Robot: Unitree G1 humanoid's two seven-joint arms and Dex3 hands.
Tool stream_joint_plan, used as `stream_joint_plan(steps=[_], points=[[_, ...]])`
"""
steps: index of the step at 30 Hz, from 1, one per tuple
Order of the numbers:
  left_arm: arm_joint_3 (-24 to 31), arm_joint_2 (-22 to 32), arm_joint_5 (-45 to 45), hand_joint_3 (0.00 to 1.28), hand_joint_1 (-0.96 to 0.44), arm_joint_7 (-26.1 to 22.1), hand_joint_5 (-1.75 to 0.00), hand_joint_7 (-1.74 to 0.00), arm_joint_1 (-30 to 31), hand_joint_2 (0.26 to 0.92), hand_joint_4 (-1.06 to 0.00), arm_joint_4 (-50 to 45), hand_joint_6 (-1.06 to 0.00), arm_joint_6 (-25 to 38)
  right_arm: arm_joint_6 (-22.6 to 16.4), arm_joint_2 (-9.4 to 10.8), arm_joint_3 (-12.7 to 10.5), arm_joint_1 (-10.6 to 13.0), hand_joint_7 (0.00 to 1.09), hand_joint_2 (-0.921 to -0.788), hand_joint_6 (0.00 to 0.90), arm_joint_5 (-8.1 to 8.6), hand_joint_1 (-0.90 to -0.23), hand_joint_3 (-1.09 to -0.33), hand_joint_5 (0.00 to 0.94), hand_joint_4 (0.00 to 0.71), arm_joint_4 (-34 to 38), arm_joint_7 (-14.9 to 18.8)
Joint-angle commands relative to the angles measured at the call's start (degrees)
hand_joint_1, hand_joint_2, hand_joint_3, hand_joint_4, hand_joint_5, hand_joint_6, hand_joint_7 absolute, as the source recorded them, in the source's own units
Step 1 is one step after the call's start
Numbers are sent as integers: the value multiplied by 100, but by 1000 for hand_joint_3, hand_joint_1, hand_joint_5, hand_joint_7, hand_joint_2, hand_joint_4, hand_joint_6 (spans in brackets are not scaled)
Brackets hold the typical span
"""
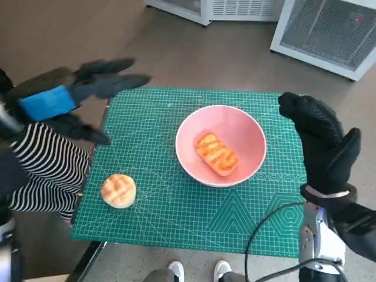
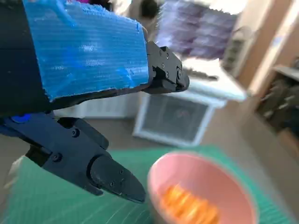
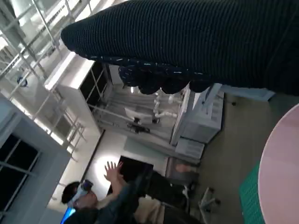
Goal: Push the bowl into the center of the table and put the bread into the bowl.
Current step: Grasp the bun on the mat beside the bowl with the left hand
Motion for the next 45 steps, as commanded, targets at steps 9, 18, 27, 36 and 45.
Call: stream_joint_plan(steps=[9, 18, 27, 36, 45], points=[[74, 591, 61, 5, -397, -391, -8, -65, 1371, 748, -153, -676, -328, 711, 80, -70, -63, 18, 459, -921, 82, 134, -698, -679, 0, 151, 77, 137], [-190, 540, 248, 1, -343, -473, -3, -42, 1872, 743, -155, -722, -319, 757, 119, -111, -88, -3, 460, -921, 82, 194, -698, -679, 0, 151, 112, 184], [-638, 343, 618, 0, -257, -343, -5, -28, 2034, 732, -171, -538, -329, 700, 166, -139, -87, -9, 460, -921, 82, 210, -698, -679, 0, 151, 111, 188], [-1097, 10, 1158, 0, -190, 6, -7, -18, 1879, 730, -191, 137, -341, 415, 247, -175, -100, 17, 461, -921, 81, 239, -697, -680, 0, 150, 49, 179], [-1470, -386, 1789, 4, -104, 663, -26, -29, 1613, 737, -279, 1138, -398, -136, 293, -195, -121, 56, 462, -921, 81, 242, -696, -680, 0, 150, 2, 183]])
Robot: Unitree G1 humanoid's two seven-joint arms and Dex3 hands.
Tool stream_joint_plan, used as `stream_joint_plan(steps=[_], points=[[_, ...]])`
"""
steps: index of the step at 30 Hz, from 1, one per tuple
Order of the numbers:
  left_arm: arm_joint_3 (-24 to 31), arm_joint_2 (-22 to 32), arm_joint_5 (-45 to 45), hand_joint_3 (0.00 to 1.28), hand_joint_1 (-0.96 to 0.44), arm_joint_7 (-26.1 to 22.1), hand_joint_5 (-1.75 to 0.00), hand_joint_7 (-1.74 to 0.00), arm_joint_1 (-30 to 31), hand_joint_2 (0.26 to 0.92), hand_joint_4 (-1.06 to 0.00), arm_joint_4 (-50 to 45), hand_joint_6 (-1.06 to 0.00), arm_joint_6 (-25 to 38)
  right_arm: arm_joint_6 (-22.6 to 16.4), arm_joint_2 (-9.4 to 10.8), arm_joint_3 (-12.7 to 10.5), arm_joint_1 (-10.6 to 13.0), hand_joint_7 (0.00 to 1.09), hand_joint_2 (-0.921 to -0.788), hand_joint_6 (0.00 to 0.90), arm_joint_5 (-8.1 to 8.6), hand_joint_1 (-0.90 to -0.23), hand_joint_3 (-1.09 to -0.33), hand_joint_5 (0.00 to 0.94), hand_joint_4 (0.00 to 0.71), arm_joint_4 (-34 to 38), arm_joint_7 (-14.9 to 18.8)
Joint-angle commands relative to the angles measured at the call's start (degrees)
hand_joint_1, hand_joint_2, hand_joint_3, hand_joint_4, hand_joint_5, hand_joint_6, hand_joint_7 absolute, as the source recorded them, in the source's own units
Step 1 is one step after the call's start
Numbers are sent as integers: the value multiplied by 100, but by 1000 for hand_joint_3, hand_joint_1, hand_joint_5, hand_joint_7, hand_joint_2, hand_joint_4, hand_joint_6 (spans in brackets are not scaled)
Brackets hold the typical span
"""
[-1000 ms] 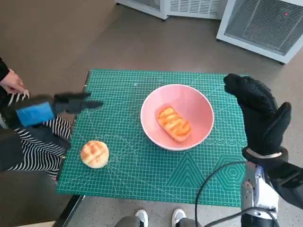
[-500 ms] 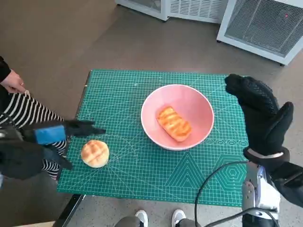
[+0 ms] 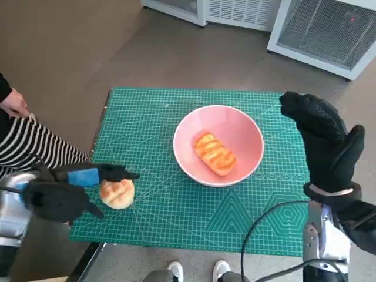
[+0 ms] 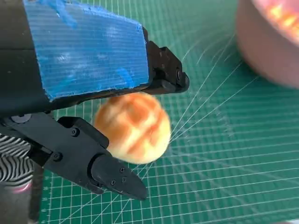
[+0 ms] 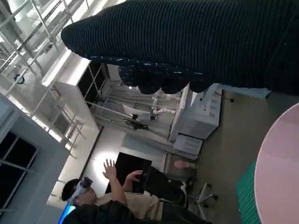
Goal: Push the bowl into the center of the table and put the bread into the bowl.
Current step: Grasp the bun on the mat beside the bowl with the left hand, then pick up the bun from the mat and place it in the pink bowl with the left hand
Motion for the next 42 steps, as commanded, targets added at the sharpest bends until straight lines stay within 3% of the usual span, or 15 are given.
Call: stream_joint_plan(steps=[1, 9, 15, 19, 22, 30, 36, 42], points=[[-172, -186, 327, 4, -94, 409, -27, -30, -220, 739, -288, 524, -404, -375, 117, -41, -27, 93, 462, -921, 81, 45, -696, -680, 0, 150, -17, 30], [-399, -318, 849, 18, -11, 1200, -28, -46, -459, 799, -515, 1280, -570, -1016, 152, -37, -35, 122, 464, -921, 81, 31, -695, -680, 0, 150, -72, 21], [-441, -297, 970, 15, 0, 1443, -17, -39, -570, 813, -560, 1472, -605, -1206, 165, -38, -38, 136, 464, -921, 81, 31, -695, -680, 0, 150, -100, 18], [-378, -199, 1023, 63, 1, 1606, -904, -851, -671, 892, -648, 1367, -607, -1277, 185, -51, -56, 166, 465, -921, 80, 41, -694, -678, 0, 147, -156, 15], [-249, -100, 806, 67, 2, 1411, -1116, -1025, -719, 911, -682, 1026, -619, -1182, 196, -59, -69, 166, 464, -921, 78, 42, -694, -678, 0, 146, -170, 14], [265, -156, -200, 85, 2, 962, -1243, -1108, -899, 916, -665, -93, -632, -970, 203, -49, -74, 97, 462, -921, 74, 25, -695, -677, 0, 146, -102, 7], [478, -491, -696, 85, 2, 1114, -1290, -1055, -1339, 915, -652, -562, -659, -1076, 195, -29, -61, 52, 463, -921, 73, 5, -697, -670, 0, 145, -69, -12], [502, -989, -949, 89, 2, 1247, -1229, -1110, -2067, 909, -665, -1059, -654, -681, 139, -11, -35, 16, 463, -921, 74, -58, -698, -668, 0, 143, -23, -25]])
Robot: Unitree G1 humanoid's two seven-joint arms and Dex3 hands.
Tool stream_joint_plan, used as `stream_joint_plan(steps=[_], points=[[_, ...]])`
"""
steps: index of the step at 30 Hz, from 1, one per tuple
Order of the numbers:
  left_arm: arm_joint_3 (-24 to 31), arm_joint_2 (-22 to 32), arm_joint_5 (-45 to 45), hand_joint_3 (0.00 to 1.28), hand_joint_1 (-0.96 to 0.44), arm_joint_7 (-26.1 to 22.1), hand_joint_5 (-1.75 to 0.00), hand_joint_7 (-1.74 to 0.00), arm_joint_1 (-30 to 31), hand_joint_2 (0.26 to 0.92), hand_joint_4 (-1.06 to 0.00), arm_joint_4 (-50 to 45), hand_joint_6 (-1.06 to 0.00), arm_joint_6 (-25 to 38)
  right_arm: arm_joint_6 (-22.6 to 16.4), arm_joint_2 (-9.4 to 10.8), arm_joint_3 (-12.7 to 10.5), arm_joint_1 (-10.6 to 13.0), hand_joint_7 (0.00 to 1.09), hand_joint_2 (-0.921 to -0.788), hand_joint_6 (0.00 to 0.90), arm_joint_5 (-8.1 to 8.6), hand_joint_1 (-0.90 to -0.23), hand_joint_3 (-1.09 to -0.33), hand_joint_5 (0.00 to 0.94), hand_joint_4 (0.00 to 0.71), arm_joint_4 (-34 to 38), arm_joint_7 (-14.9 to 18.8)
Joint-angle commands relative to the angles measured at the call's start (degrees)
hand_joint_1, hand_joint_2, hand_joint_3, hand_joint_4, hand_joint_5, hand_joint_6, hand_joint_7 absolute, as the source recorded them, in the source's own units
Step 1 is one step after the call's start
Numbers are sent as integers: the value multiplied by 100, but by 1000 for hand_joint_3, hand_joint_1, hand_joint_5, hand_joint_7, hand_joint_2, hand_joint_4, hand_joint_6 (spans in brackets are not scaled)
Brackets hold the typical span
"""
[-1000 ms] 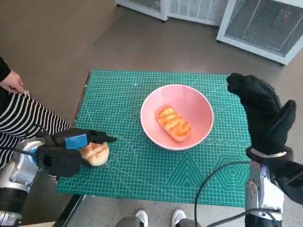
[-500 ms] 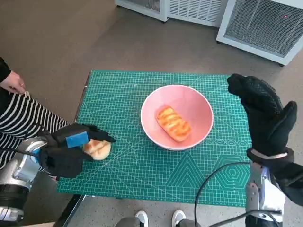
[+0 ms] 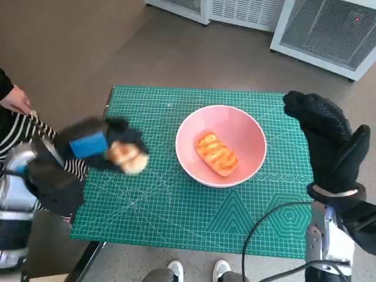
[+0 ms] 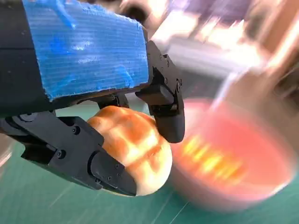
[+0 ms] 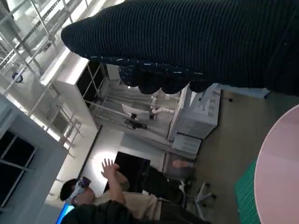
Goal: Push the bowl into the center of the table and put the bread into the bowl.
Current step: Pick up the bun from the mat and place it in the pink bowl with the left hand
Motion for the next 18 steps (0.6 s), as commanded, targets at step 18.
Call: stream_joint_plan(steps=[18], points=[[-858, -1703, 530, 47, 2, 295, -1081, -1091, -2132, 895, -750, 196, -717, 399, -222, 18, 35, 53, 464, -921, 75, -123, -702, -666, 0, 141, 246, -22]])
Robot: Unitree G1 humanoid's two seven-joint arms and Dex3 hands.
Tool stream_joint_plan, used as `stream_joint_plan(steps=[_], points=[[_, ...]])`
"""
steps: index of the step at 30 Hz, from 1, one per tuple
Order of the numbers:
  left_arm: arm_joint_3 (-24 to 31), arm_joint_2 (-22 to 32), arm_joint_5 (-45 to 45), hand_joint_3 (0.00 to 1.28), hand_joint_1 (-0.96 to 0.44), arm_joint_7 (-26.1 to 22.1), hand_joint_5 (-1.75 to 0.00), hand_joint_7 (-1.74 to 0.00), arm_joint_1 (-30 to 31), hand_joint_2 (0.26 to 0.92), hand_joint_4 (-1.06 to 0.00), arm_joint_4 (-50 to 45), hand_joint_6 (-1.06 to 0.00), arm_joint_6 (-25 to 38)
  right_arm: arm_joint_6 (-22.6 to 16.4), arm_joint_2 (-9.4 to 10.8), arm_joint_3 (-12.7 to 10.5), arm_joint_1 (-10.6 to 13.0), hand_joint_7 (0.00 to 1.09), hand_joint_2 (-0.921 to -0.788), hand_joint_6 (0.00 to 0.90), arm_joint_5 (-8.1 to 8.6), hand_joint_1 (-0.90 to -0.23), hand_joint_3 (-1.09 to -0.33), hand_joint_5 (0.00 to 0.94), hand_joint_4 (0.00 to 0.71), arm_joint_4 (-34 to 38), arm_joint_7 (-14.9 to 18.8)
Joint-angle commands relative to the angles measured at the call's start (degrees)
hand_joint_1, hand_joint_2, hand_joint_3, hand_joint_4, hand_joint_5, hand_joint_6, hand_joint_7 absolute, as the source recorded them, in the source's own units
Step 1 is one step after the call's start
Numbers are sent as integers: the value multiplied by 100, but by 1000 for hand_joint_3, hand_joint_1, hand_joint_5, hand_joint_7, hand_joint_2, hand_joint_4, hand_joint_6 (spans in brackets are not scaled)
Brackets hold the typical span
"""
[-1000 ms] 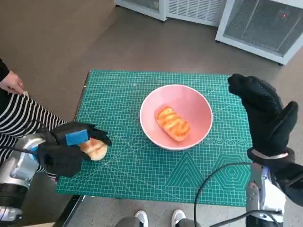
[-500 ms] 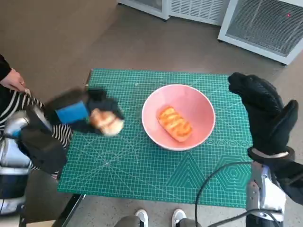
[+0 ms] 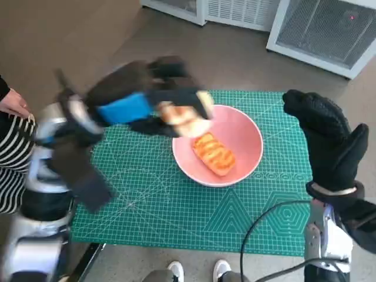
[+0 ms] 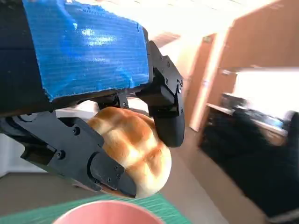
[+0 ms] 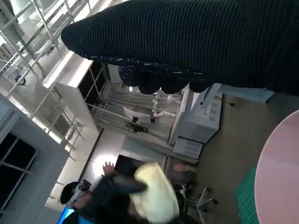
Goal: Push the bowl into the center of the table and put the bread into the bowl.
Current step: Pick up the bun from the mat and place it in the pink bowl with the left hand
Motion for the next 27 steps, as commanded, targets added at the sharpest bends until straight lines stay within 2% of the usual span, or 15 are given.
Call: stream_joint_plan(steps=[1, 7, 18, 20, 22, 23, 25, 26, 27], points=[[-279, -294, 27, 43, 1, -192, -1085, -1096, -420, 899, -750, 632, -710, -24, 1, 4, 2, 114, 464, -921, 75, -87, -701, -666, 0, 141, 56, -24], [-627, -792, 177, 54, 1, -236, -1131, -1162, -891, 918, -715, 1884, -638, -439, 30, 0, -36, 164, 464, -921, 73, -27, -686, -669, 0, 139, -30, -44], [-1142, -1325, 1143, 77, 1, 378, -1200, -1153, -1370, 920, -690, 3435, -607, -630, 34, 16, -42, 203, 463, -921, 65, -81, -690, -670, 2, 142, -99, -128], [-1205, -1394, 1251, 116, 0, 420, -1248, -1194, -1391, 920, -646, 3664, -563, -569, 27, 22, -39, 204, 462, -921, 62, -87, -694, -671, 2, 143, -95, -142], [-1280, -1429, 1358, 193, 0, 447, -1320, -1303, -1398, 921, -555, 3849, -474, -531, 24, 26, -34, 207, 462, -921, 60, -92, -697, -671, 3, 145, -99, -156], [-1310, -1440, 1408, 196, -23, 460, -1199, -1194, -1401, 906, -508, 3924, -437, -525, 24, 28, -30, 210, 462, -921, 60, -93, -697, -671, 3, 146, -105, -164], [-1389, -1471, 1506, 133, -104, 454, -640, -710, -1403, 898, -454, 4102, -404, -473, 31, 27, -28, 210, 462, -921, 59, -93, -698, -671, 4, 147, -115, -179], [-1406, -1481, 1523, 94, -143, 423, -419, -525, -1397, 902, -419, 4166, -388, -432, 37, 24, -28, 206, 462, -921, 59, -94, -699, -671, 4, 148, -119, -188], [-1415, -1486, 1533, 79, -161, 403, -335, -455, -1393, 903, -395, 4210, -376, -409, 42, 24, -27, 204, 462, -921, 58, -97, -699, -671, 4, 148, -125, -195]])
